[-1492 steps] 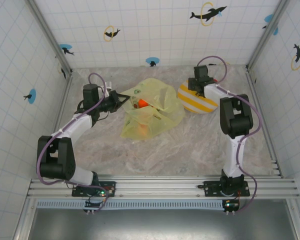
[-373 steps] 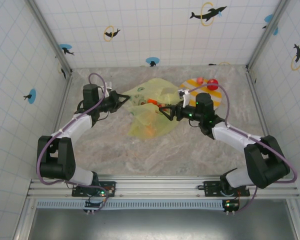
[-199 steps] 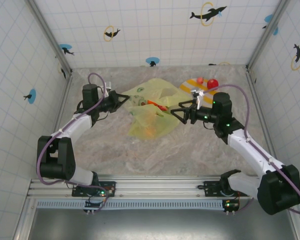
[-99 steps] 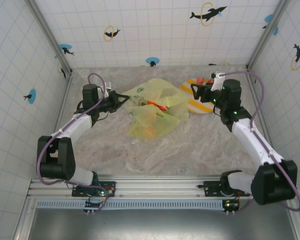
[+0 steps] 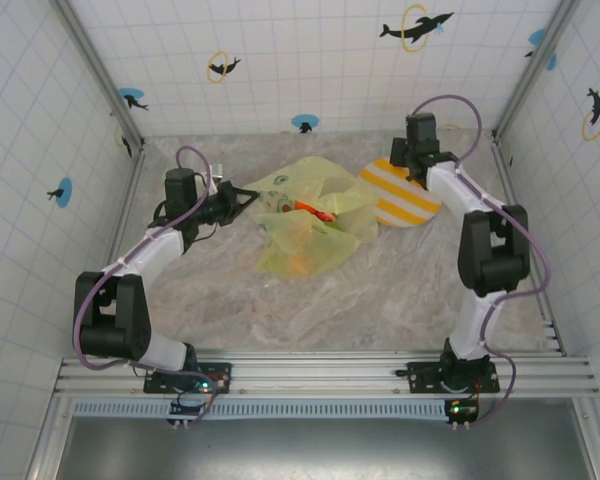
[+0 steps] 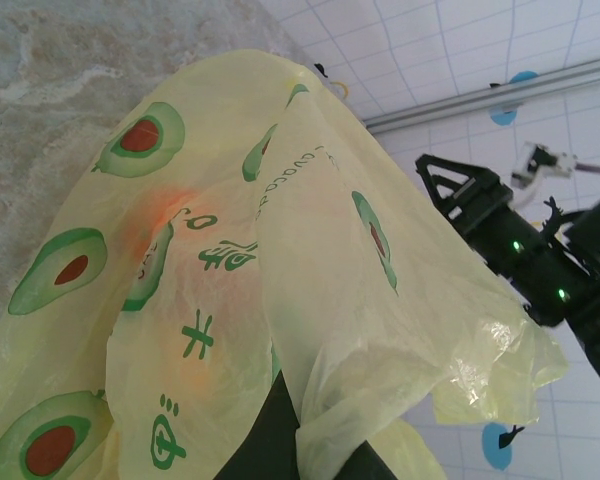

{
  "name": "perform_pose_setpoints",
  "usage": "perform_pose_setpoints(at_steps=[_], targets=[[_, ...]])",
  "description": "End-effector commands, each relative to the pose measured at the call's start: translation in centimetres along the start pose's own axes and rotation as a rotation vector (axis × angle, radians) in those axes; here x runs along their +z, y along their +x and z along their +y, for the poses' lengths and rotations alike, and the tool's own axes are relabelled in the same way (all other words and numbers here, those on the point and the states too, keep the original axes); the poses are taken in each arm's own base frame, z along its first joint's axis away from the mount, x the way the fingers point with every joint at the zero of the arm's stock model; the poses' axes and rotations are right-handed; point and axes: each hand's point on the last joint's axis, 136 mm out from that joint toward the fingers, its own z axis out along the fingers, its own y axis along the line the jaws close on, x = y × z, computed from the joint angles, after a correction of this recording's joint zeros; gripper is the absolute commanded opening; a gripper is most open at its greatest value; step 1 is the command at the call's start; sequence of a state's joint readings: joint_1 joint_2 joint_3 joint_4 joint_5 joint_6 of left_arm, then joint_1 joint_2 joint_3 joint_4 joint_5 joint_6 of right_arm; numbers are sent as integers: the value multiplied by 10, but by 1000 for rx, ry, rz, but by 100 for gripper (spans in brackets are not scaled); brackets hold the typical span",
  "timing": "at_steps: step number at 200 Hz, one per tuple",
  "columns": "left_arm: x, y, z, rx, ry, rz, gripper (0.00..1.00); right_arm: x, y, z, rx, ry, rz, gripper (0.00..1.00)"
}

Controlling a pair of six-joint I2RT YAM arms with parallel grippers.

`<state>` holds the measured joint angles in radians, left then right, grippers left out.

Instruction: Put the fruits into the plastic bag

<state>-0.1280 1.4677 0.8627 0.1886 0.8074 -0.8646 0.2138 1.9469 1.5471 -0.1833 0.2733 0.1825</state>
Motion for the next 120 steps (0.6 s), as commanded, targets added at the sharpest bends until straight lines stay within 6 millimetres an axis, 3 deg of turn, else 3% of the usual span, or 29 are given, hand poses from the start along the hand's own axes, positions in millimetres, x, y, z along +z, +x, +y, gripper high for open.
perform_pose_setpoints(at_steps=[1, 38, 62, 65, 120], targets=[[-6, -5, -8, 32, 15, -17, 0, 20, 1, -12, -10, 87, 65, 64], [-7, -6, -9, 33, 17, -20, 0, 56, -2, -11, 37, 91, 124, 59], [-6, -6, -9, 32, 19, -19, 0, 69, -5, -12, 58, 94, 130, 56], [-7, -6, -9, 32, 19, -19, 0, 77, 5, -12, 56, 97, 149, 55], [-6, -6, -7, 28, 17, -18, 0, 103, 24, -14, 87, 76, 192, 49]])
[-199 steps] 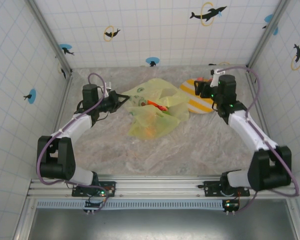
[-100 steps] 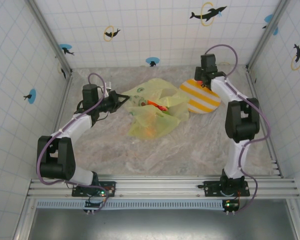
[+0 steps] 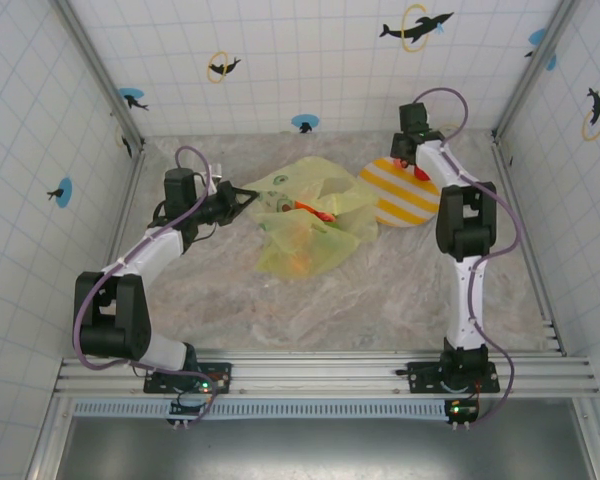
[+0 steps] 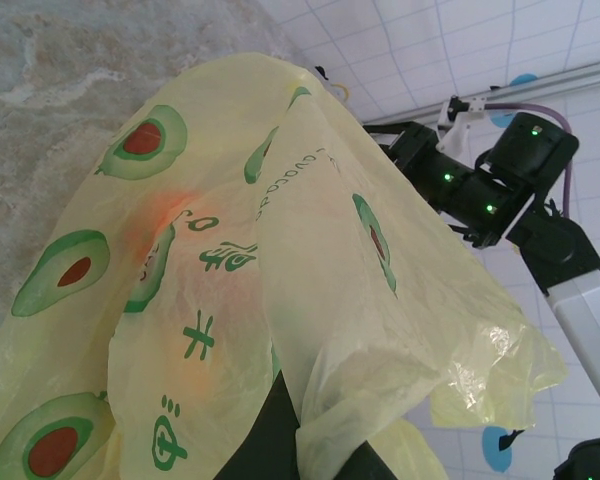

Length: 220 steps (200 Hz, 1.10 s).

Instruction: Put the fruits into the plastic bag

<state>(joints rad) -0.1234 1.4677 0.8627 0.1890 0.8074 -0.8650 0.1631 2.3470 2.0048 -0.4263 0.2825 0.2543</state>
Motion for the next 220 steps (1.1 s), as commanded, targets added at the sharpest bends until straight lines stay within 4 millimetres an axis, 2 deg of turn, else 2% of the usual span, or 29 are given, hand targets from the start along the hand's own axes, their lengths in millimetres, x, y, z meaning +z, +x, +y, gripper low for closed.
perform_pose_setpoints(at_steps=[1, 48, 122, 179, 220], targets=[[-5, -4, -8, 30, 18, -13, 0, 8, 1, 1, 23, -12, 19, 49], [-4, -4, -8, 30, 18, -12, 0, 19, 8, 2, 28, -33, 32, 43], [-4, -4, -7, 27, 16, -10, 0, 26, 2, 1, 28, -49, 28, 33], [-3, -4, -6, 25, 13, -9, 0, 26, -4, 3, 32, -58, 19, 17], [-4, -4, -6, 25, 14, -10, 0, 26, -1, 1, 31, -53, 31, 19]])
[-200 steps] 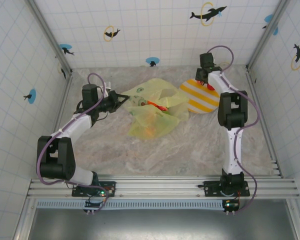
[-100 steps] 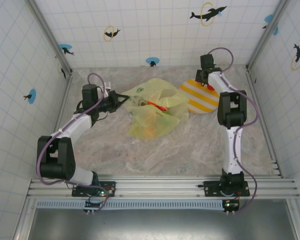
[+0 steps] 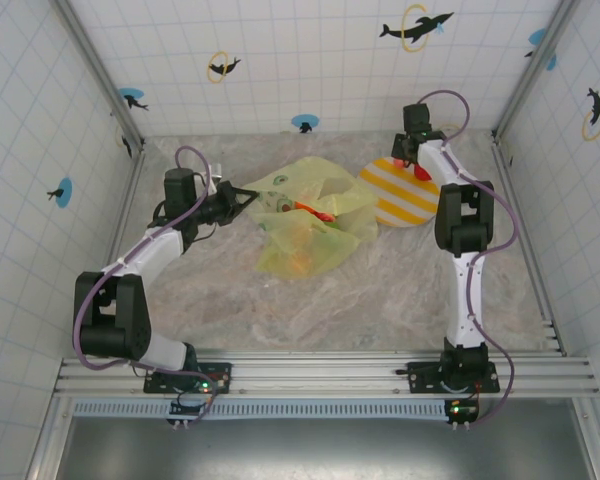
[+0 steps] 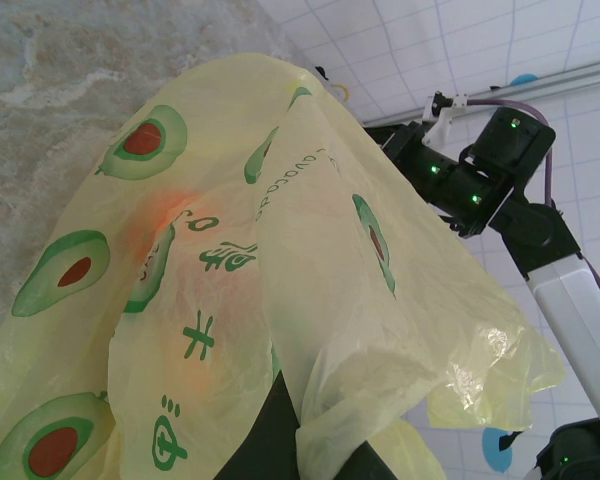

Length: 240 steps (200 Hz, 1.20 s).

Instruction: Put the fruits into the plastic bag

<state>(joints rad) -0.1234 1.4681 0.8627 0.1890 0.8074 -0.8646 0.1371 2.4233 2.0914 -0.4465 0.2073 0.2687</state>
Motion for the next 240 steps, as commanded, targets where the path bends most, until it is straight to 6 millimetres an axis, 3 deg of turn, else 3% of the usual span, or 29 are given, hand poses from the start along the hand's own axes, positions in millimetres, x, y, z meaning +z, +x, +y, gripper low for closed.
perform_pose_setpoints(at_steps=[1, 114, 166, 209, 240], targets=[[-4, -4, -6, 25, 14, -11, 0, 5, -2, 0, -1, -1, 3, 20], [-4, -4, -7, 27, 15, -12, 0, 6, 7, 2, -2, -13, 36, 16], [-4, -4, -8, 28, 18, -12, 0, 4, 5, 1, -4, -12, 33, 6], [-4, -4, -8, 28, 17, -12, 0, -10, -7, 4, -6, -24, 8, 0], [-4, -4, -7, 25, 15, -12, 0, -33, -19, 16, -21, -64, -17, 0]])
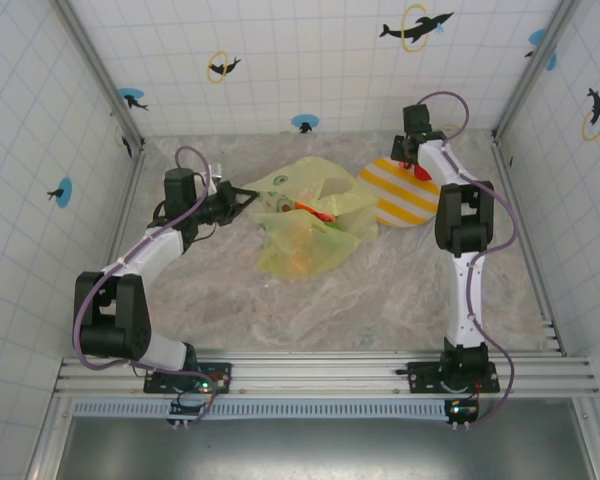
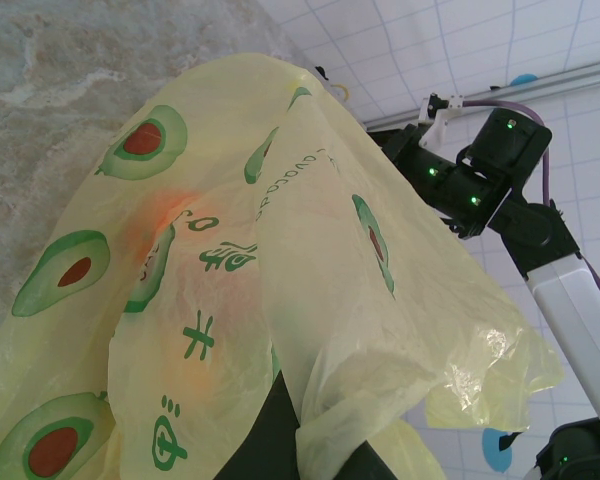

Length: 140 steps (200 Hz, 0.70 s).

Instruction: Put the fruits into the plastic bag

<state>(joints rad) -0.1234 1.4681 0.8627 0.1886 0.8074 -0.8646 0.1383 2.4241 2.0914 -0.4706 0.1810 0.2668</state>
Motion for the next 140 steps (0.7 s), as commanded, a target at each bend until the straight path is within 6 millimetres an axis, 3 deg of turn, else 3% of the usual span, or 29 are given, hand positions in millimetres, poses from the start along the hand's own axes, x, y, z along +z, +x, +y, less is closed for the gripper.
perform_pose_setpoints(at_steps=[1, 29, 36, 83, 111, 140], targets=[[-4, -4, -7, 26, 16, -12, 0, -35, -26, 14, -16, -47, -49, 0], [-4, -4, -8, 28, 17, -11, 0, -59, -28, 26, -32, -87, -53, 0], [-4, -4, -8, 28, 17, -13, 0, -80, -37, 31, -37, -104, -84, 0], [-4, -4, -8, 27, 18, -12, 0, -166, -31, 47, -90, -164, -172, 0], [-4, -4, -8, 27, 18, -13, 0, -227, -13, 52, -151, -172, -233, 0], [-4, -4, -8, 26, 21, -13, 0, -302, 5, 63, -195, -254, -335, 0]])
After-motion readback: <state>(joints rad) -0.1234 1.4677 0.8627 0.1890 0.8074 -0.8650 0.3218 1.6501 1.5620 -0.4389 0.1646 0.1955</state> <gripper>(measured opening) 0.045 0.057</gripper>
